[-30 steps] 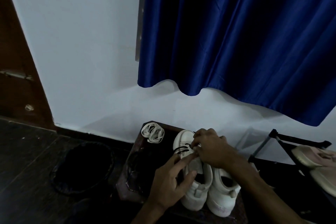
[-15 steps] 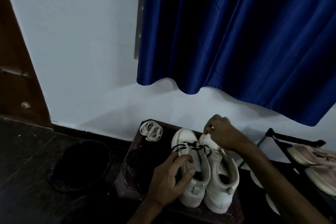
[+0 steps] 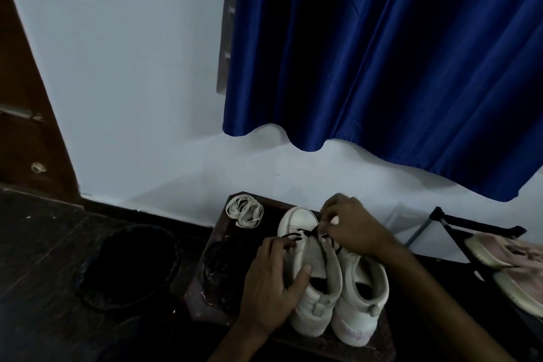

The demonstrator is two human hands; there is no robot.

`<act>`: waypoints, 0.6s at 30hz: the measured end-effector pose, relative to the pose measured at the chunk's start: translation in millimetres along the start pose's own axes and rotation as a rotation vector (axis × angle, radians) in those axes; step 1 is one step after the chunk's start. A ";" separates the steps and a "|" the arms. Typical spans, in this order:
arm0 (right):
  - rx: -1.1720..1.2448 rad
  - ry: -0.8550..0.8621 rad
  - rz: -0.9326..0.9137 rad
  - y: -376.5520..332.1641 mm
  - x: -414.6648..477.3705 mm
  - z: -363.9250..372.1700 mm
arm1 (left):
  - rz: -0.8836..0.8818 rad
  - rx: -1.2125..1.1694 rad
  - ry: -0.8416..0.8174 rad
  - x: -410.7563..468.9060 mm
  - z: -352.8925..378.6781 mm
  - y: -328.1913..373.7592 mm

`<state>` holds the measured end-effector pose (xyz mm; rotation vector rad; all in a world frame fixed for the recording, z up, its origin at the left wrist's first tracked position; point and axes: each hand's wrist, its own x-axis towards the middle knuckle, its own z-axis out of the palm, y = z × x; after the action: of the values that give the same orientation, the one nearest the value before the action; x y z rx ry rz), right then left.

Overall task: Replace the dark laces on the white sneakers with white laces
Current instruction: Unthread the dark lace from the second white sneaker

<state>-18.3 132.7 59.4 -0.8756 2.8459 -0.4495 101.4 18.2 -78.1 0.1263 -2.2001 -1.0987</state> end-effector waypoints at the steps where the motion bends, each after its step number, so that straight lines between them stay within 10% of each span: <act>1: 0.089 0.052 0.017 1.1 -1.2 -11.5 | -0.008 0.016 -0.004 0.1 0.3 0.2; 4: 0.019 0.222 0.042 3.2 -8.0 -30.9 | 0.005 0.112 0.004 0.3 0.6 0.4; 7: -0.372 0.070 0.068 -5.3 -12.9 -18.2 | 0.037 0.150 0.007 -0.6 -0.3 0.6; 18: -0.579 -0.040 -0.092 -25.0 -8.0 28.7 | 0.048 0.152 0.030 -0.5 -4.0 4.1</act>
<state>7.5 110.5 40.4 -1.0808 2.9404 0.4084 105.0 18.3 -73.6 0.1536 -2.2467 -0.8977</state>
